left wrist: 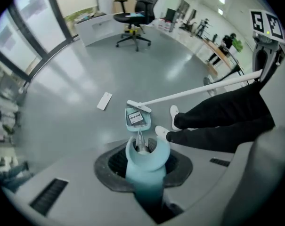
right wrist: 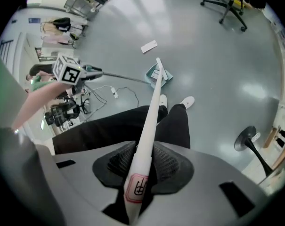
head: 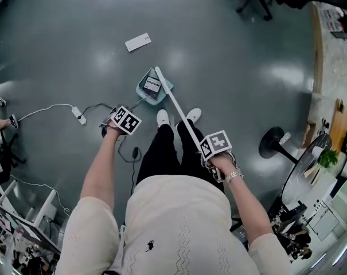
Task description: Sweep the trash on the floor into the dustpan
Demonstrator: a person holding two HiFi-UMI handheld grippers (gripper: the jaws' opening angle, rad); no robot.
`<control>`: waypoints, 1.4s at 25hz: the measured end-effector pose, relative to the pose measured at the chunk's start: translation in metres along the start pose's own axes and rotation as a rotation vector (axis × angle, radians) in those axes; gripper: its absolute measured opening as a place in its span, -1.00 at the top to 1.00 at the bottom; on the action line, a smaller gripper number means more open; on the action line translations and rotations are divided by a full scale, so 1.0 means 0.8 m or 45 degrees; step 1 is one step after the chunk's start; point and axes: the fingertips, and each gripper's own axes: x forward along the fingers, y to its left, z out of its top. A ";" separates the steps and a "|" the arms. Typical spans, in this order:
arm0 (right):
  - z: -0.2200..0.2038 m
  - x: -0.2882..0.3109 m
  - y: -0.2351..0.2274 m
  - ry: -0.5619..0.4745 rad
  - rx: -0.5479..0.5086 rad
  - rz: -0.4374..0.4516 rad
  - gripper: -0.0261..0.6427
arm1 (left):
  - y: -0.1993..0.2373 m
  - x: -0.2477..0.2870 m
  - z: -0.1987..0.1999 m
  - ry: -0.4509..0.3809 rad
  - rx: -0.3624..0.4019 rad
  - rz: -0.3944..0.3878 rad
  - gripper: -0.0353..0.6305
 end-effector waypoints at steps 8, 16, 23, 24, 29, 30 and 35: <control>0.112 -0.104 -0.030 -0.153 -0.057 0.076 0.56 | 0.062 -0.039 -0.051 -0.092 -0.507 0.061 0.62; 0.303 -0.201 -0.078 -0.189 -0.172 -0.136 0.56 | 0.163 -0.085 -0.059 -0.015 -0.530 0.157 0.62; 0.419 -0.261 -0.091 -0.156 -0.177 -0.378 0.58 | 0.272 -0.108 -0.050 0.028 -0.379 0.187 0.62; 0.430 -0.261 -0.088 -0.148 -0.170 -0.404 0.58 | 0.287 -0.106 -0.051 0.030 -0.350 0.177 0.62; 0.459 -0.220 -0.049 -0.078 -0.093 -0.465 0.59 | 0.356 -0.088 -0.057 0.060 -0.232 0.110 0.62; 0.460 -0.209 -0.037 -0.059 -0.098 -0.491 0.59 | 0.370 -0.085 -0.057 0.069 -0.211 0.100 0.62; 0.461 -0.159 0.032 -0.002 -0.193 -0.583 0.59 | 0.420 -0.071 -0.055 0.099 -0.142 0.041 0.62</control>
